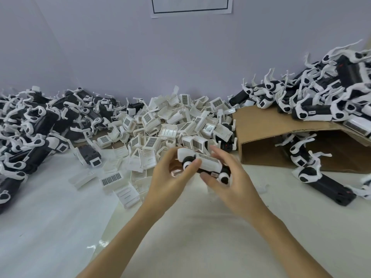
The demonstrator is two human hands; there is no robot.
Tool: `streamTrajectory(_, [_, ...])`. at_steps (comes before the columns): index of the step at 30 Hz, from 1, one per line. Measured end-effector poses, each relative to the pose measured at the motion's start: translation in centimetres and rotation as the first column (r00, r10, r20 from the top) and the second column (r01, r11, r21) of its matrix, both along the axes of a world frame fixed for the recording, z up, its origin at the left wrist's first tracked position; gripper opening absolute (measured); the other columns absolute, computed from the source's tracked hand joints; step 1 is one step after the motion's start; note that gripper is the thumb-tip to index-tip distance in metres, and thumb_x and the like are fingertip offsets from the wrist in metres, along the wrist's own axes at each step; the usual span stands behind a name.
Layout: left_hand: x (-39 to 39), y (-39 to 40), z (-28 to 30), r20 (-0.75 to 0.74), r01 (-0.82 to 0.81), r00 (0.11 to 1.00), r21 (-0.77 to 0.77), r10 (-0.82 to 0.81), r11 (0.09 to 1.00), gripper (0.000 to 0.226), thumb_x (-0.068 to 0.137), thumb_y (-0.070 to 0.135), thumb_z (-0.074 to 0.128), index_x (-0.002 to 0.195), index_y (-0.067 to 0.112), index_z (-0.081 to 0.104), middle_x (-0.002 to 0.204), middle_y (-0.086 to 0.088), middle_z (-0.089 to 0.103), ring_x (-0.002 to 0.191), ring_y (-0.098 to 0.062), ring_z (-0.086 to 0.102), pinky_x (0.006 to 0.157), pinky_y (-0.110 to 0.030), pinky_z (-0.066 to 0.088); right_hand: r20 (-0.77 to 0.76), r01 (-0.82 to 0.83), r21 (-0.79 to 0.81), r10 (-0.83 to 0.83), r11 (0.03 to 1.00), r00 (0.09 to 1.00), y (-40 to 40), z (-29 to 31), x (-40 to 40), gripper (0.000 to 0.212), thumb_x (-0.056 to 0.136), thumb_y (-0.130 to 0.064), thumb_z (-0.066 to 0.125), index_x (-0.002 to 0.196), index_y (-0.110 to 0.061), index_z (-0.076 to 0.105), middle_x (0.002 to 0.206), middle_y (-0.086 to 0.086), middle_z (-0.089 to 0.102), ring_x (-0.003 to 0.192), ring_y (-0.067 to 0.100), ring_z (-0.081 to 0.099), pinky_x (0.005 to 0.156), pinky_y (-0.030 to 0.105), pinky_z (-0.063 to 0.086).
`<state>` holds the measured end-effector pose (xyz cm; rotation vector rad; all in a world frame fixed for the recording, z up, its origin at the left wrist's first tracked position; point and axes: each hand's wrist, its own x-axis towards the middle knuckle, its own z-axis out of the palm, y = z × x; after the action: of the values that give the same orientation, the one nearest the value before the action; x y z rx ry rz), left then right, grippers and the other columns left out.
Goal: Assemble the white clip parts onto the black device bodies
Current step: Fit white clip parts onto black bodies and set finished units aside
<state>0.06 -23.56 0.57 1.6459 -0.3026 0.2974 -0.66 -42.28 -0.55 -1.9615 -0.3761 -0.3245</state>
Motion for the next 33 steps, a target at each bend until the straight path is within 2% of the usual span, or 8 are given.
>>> streamTrajectory(6, [1.2, 2.4, -0.1, 0.016, 0.170, 0.985, -0.049, -0.169, 0.984, 0.046, 0.089, 0.037, 0.083, 0.129, 0.024, 0.065, 0.124, -0.004, 0.071, 0.123, -0.021, 0.067, 0.106, -0.037, 0.053, -0.165, -0.140, 0.259, 0.187, 0.956, 0.968, -1.4, 0.0, 0.8, 0.066, 0.073, -0.038, 0.087, 0.133, -0.030, 0.060, 0.129, -0.015, 0.070, 0.127, 0.004, 0.062, 0.099, 0.025, 0.055])
streamTrajectory(11, [2.4, 4.7, -0.1, 0.303, -0.024, 0.940, 0.517, -0.157, 0.856, 0.083, 0.077, 0.032, 0.093, 0.150, 0.027, 0.054, 0.145, 0.013, 0.061, 0.137, -0.007, 0.056, 0.111, -0.016, 0.041, 0.135, 0.004, -0.117, 0.012, 0.993, 0.991, -1.9, -0.7, 1.1, 0.073, 0.080, -0.019, 0.090, 0.139, -0.036, 0.050, 0.145, -0.026, 0.053, 0.137, -0.004, 0.046, 0.108, 0.011, 0.037])
streamTrajectory(16, [2.1, 4.3, -0.5, 0.523, -0.245, 0.841, 0.599, -0.141, 0.762, 0.074, 0.081, 0.036, 0.089, 0.147, 0.018, 0.061, 0.146, 0.005, 0.061, 0.136, -0.013, 0.057, 0.113, -0.025, 0.046, 0.258, 0.079, -0.196, -0.026, 0.977, 0.966, -1.7, -1.3, 1.4, 0.079, 0.083, -0.023, 0.088, 0.149, -0.030, 0.046, 0.154, -0.025, 0.044, 0.142, -0.006, 0.040, 0.114, 0.011, 0.033])
streamTrajectory(20, [1.8, 4.3, -0.3, 0.338, -0.082, 0.935, 0.504, -0.109, 0.860, 0.066, 0.088, 0.049, 0.084, 0.146, 0.028, 0.061, 0.135, 0.018, 0.065, 0.129, 0.000, 0.059, 0.105, -0.012, 0.041, 0.200, 0.043, -0.155, -0.011, 0.987, 0.980, -2.5, -0.3, 1.3, 0.077, 0.078, -0.045, 0.087, 0.146, -0.029, 0.055, 0.147, -0.018, 0.055, 0.138, 0.006, 0.051, 0.108, 0.020, 0.044])
streamTrajectory(24, [1.6, 3.5, -0.6, 0.086, -0.028, 0.996, 0.199, 0.011, 0.980, 0.048, 0.089, 0.066, 0.062, 0.131, 0.044, 0.064, 0.092, 0.008, 0.069, 0.076, -0.006, 0.060, 0.076, -0.014, 0.047, -0.175, -0.112, 0.173, 0.143, 0.978, 0.974, -1.7, 0.9, 0.5, 0.051, 0.088, -0.058, 0.073, 0.131, -0.030, 0.069, 0.112, -0.004, 0.074, 0.102, 0.015, 0.072, 0.091, 0.035, 0.060])
streamTrajectory(27, [1.7, 3.0, -0.6, -0.027, 0.006, 1.000, 0.061, -0.004, 0.998, 0.031, 0.093, 0.064, 0.066, 0.116, 0.043, 0.070, 0.061, 0.008, 0.046, 0.058, -0.003, 0.046, 0.059, -0.008, 0.042, -0.295, -0.151, 0.244, 0.222, 0.958, 0.929, -1.2, 0.9, 0.3, 0.039, 0.094, -0.052, 0.066, 0.109, -0.018, 0.077, 0.095, 0.017, 0.071, 0.088, 0.022, 0.070, 0.087, 0.044, 0.063])
streamTrajectory(30, [1.8, 3.0, -0.5, -0.124, 0.025, 0.992, 0.059, -0.018, 0.998, 0.029, 0.086, 0.058, 0.063, 0.111, 0.046, 0.071, 0.063, 0.003, 0.053, 0.064, -0.006, 0.054, 0.061, -0.012, 0.040, -0.390, -0.180, 0.205, 0.249, 0.962, 0.886, -1.2, 0.9, 0.3, 0.047, 0.092, -0.055, 0.063, 0.095, -0.010, 0.077, 0.097, 0.024, 0.072, 0.085, 0.021, 0.070, 0.076, 0.035, 0.061])
streamTrajectory(33, [2.9, 2.6, 0.0, -0.267, -0.037, 0.963, -0.013, 0.032, 0.999, 0.051, 0.104, 0.061, 0.035, 0.136, 0.033, 0.062, 0.102, -0.003, 0.071, 0.097, -0.023, 0.067, 0.085, -0.036, 0.051, -0.464, -0.101, 0.259, 0.216, 0.960, 0.859, -1.5, 1.8, 0.7, 0.058, 0.086, -0.066, 0.068, 0.086, -0.010, 0.081, 0.092, 0.023, 0.077, 0.082, 0.027, 0.073, 0.067, 0.032, 0.057])
